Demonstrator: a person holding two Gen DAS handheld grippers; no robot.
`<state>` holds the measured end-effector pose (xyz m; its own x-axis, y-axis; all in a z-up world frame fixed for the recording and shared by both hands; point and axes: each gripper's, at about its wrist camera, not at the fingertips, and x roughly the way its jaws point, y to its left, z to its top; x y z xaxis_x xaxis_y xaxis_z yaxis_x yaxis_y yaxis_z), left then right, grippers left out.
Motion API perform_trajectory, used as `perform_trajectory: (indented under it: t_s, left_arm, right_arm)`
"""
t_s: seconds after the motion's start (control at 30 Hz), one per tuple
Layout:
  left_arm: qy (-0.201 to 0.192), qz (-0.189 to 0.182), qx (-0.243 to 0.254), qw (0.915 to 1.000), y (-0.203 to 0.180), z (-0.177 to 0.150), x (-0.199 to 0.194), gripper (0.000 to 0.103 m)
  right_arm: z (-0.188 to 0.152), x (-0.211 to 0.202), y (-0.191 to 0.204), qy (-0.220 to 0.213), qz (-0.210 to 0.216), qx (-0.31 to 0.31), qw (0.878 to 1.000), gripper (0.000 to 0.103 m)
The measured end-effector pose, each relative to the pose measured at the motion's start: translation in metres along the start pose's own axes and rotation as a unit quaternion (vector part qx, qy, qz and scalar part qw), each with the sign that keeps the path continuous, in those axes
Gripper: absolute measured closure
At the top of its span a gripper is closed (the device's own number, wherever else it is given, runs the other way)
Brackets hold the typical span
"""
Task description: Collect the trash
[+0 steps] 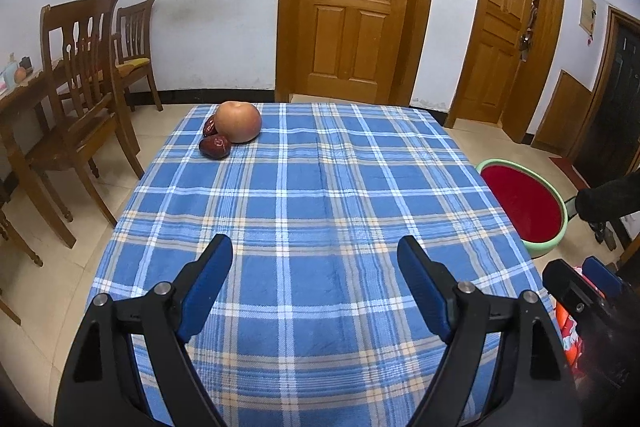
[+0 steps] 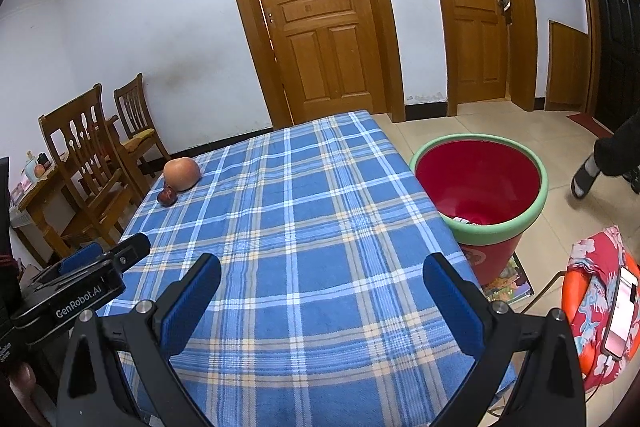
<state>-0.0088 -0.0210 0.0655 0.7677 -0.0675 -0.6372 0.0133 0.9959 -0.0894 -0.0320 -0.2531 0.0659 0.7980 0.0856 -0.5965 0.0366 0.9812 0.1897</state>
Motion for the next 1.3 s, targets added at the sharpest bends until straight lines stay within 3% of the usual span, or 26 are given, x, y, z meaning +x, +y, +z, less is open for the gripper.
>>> perform_trajectory:
  t_s: [1.3]
  left_arm:
    - [0.004, -0.009, 0.000, 0.9999, -0.0009, -0.0011, 0.0006, 0.019]
  right_arm:
    - [0.0002, 0.0002, -0.0014, 0.000, 0.000, 0.000, 1.000, 0.000]
